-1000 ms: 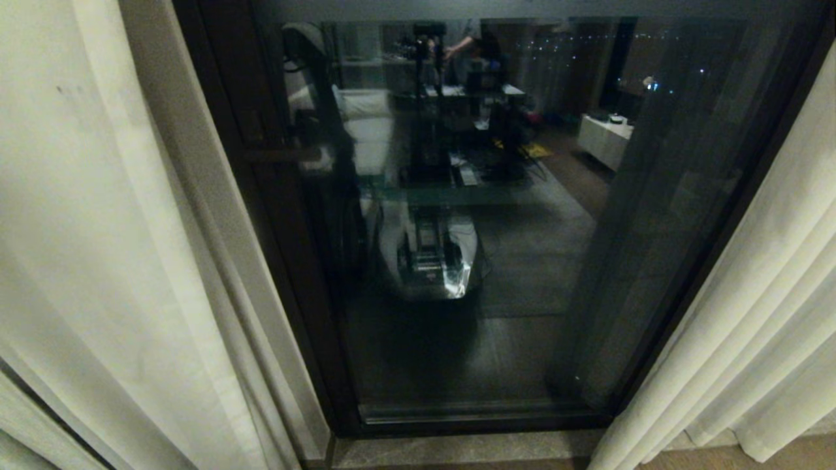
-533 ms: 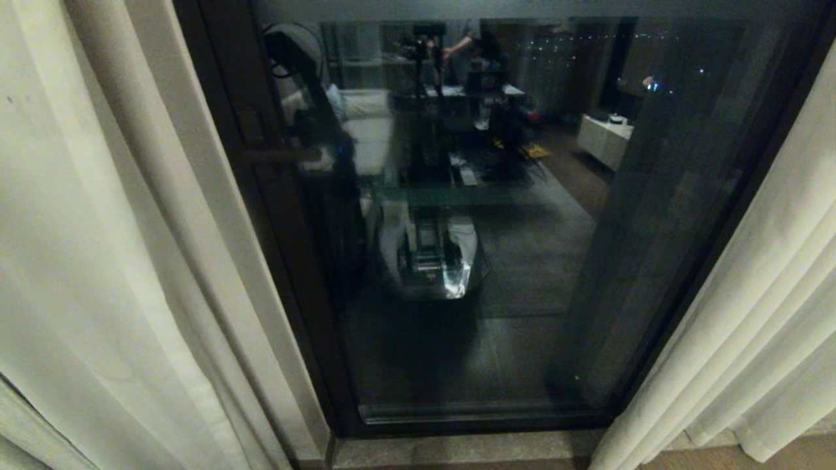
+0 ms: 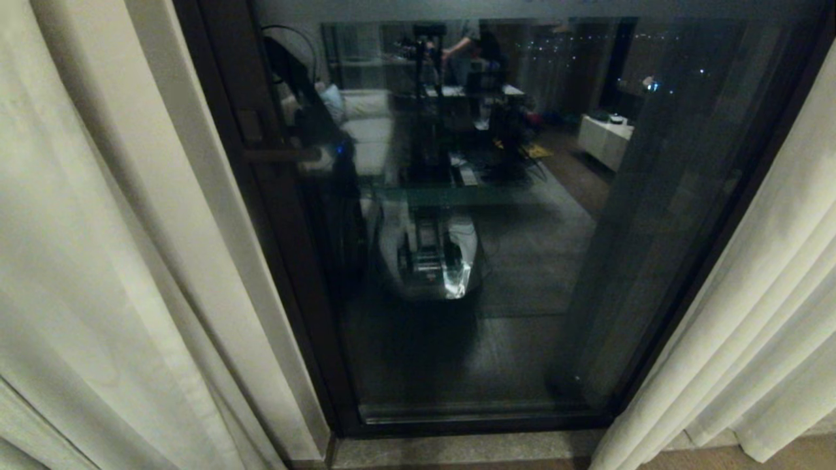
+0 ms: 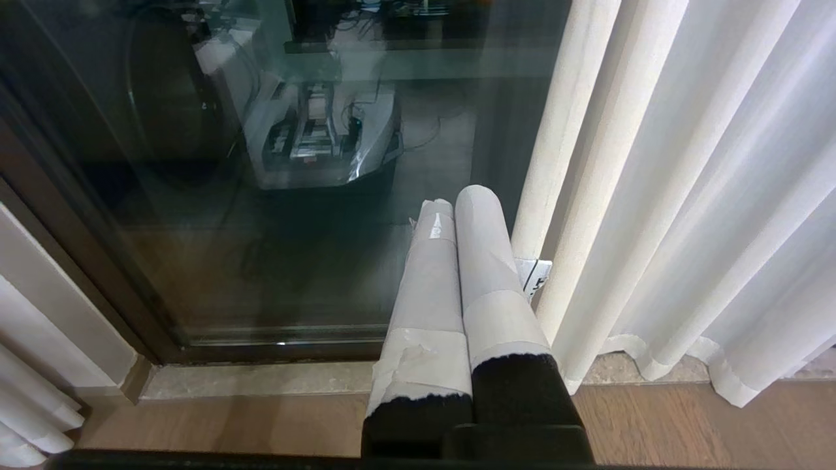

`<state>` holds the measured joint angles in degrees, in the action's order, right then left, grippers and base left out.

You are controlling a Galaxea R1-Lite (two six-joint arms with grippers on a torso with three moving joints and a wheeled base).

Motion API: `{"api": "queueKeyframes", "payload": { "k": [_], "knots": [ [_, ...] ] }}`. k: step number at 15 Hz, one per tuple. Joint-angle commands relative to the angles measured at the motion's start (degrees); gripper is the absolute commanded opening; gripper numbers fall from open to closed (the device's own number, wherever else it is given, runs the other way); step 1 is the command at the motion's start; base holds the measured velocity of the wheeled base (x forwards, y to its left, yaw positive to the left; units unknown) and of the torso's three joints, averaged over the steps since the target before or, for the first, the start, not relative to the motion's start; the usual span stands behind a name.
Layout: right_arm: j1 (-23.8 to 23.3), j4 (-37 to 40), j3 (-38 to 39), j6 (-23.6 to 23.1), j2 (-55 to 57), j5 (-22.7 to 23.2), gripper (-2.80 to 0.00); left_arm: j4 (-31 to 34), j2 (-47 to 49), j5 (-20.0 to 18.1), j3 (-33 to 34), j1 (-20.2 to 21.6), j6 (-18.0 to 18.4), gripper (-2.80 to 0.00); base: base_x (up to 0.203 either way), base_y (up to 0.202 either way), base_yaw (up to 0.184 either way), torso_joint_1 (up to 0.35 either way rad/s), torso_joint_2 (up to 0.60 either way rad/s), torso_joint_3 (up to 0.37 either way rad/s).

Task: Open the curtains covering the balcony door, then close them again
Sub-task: Pull the inner curtains open on both sides

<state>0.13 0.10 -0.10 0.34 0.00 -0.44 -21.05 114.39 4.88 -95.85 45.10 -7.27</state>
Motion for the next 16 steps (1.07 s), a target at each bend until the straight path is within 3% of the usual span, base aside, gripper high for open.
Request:
{"api": "queueKeyframes", "payload": {
  "k": [1,7,15,16],
  "knots": [
    [0.1,0.0,0.0,0.0,0.1,0.0,-2.8,0.0,2.4,0.0,-1.0,1.0,0.0,-2.8,0.0,0.0,0.0,0.0,0.0,0.0],
    [0.0,0.0,0.0,0.0,0.1,0.0,-2.8,0.0,4.0,0.0,-2.0,2.3,-0.1,-2.8,0.0,0.0,0.0,0.0,0.0,0.0],
    [0.0,0.0,0.0,0.0,0.1,0.0,-2.8,1.7,-0.6,0.0,-1.2,1.0,0.1,-2.8,0.0,0.0,0.0,0.0,0.0,0.0],
    [0.1,0.0,0.0,0.0,0.1,0.0,-2.8,1.7,-1.2,0.0,-1.1,0.8,0.0,0.0,0.0,0.0,0.0,0.0,0.0,0.0]
  ]
}}
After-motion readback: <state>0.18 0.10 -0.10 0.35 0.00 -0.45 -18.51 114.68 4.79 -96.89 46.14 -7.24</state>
